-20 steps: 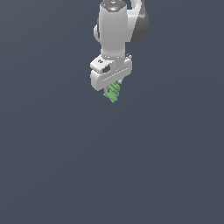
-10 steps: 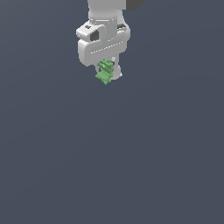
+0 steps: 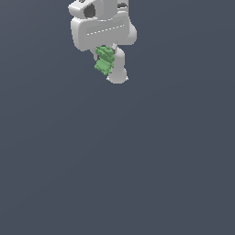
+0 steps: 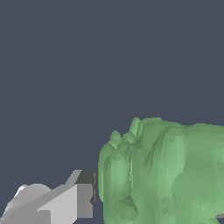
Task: Pick up the object and move it to a goal position.
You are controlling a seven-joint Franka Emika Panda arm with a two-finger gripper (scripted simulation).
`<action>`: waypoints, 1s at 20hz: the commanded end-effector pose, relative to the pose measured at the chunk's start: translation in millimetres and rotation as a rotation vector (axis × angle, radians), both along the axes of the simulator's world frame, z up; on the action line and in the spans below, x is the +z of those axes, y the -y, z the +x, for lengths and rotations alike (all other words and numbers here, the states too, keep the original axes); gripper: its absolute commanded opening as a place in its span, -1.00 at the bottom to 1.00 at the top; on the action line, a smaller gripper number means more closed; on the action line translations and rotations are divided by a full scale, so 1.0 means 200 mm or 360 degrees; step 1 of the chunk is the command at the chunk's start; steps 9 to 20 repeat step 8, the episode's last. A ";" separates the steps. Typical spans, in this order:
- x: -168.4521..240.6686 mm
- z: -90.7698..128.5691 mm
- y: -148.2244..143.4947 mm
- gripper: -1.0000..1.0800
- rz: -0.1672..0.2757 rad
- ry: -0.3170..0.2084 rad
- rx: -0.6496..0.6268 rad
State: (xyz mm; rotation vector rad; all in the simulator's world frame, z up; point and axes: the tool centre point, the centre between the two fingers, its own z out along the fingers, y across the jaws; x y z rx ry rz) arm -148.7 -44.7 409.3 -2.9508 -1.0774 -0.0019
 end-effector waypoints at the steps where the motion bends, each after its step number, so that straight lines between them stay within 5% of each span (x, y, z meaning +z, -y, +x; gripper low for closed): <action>1: 0.03 -0.01 0.01 -1.00 0.0000 -0.0002 0.0000; 20: 0.03 0.00 0.01 -1.00 -0.0001 -0.0002 0.0000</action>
